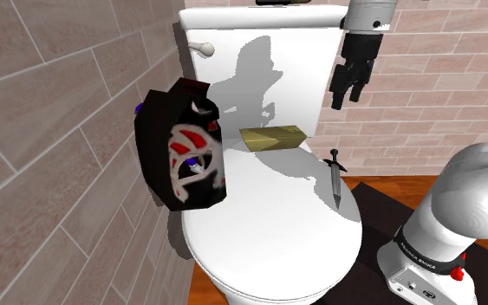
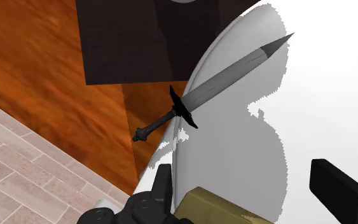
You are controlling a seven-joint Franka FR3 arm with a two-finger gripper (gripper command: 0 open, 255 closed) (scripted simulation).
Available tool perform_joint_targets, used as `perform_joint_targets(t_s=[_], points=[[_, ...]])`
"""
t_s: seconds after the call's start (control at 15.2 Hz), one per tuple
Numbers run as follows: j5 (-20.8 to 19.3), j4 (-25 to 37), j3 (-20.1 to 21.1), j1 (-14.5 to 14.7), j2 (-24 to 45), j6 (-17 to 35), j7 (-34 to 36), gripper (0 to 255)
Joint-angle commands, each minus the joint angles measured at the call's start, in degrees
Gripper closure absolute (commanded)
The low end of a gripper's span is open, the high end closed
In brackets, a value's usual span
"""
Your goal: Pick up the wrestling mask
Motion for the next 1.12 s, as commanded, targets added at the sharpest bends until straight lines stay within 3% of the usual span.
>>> perform_joint_targets(t_s=[0.0, 0.53, 1.06], points=[[0.0, 0.0, 0.0, 0.0, 0.0, 0.0, 0.0, 0], [5.7, 9.1, 6.9, 3.3, 12.5, 4.1, 7.7, 0], [8.1, 22.2, 12.8, 5.4, 26.6, 6.4, 15.3, 0]])
